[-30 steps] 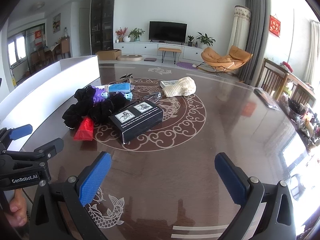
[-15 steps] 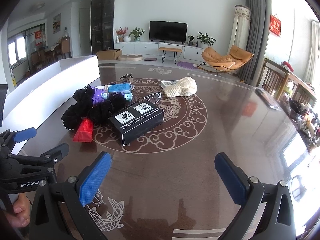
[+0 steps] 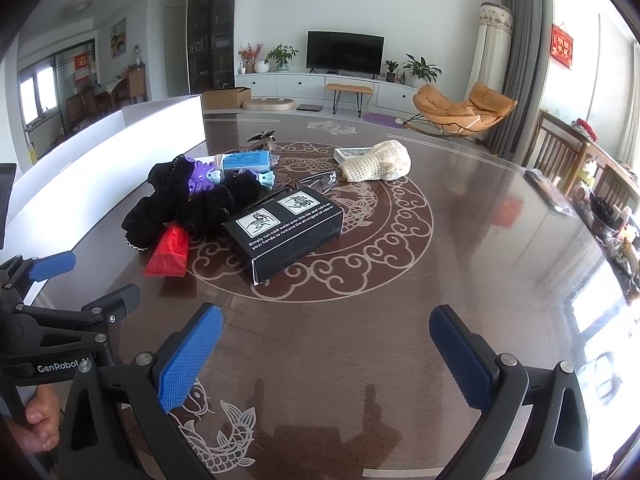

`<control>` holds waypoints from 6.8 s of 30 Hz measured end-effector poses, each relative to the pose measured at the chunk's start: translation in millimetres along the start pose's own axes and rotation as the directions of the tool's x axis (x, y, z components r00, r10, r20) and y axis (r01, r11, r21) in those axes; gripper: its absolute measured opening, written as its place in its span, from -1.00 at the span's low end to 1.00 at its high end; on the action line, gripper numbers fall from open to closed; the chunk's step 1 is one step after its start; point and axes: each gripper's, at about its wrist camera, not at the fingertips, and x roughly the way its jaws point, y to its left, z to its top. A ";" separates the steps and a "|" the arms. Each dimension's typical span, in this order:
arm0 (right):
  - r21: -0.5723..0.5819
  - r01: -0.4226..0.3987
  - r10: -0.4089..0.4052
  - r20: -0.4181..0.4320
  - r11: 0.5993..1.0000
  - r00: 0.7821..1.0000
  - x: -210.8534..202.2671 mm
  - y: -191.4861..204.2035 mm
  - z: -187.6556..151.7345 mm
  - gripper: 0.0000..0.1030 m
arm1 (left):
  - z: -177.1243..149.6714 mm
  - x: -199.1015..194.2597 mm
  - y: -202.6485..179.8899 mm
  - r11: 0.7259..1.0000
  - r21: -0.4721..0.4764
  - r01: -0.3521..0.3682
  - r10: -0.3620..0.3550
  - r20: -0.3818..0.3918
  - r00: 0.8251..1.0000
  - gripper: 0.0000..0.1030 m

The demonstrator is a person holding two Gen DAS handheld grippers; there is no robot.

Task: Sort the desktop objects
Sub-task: 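Move left tool toward red packet while right tool approaches black soap box, then close left gripper on red candy packet while right tool waits at black box, then grasp black soap box with right gripper while left tool lifts red packet, then carry red packet and black box into white cardboard bin, open both grippers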

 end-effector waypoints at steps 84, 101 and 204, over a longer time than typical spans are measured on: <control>0.012 -0.083 0.083 -0.201 0.997 0.976 141.2 -3.1 42.1 1.00 | 90.4 125.3 -0.2 0.992 0.064 0.108 -0.102 -0.087 0.991 1.00; 0.012 -0.083 0.083 -0.200 0.996 0.976 141.2 -3.0 41.9 1.00 | 85.2 117.6 1.1 0.986 0.098 0.134 -0.120 -0.140 0.983 1.00; -0.055 -0.126 0.094 -0.405 0.990 0.909 104.3 -27.6 70.2 0.16 | 12.7 -7.6 66.0 0.926 -0.028 0.376 -0.375 0.039 0.926 -0.55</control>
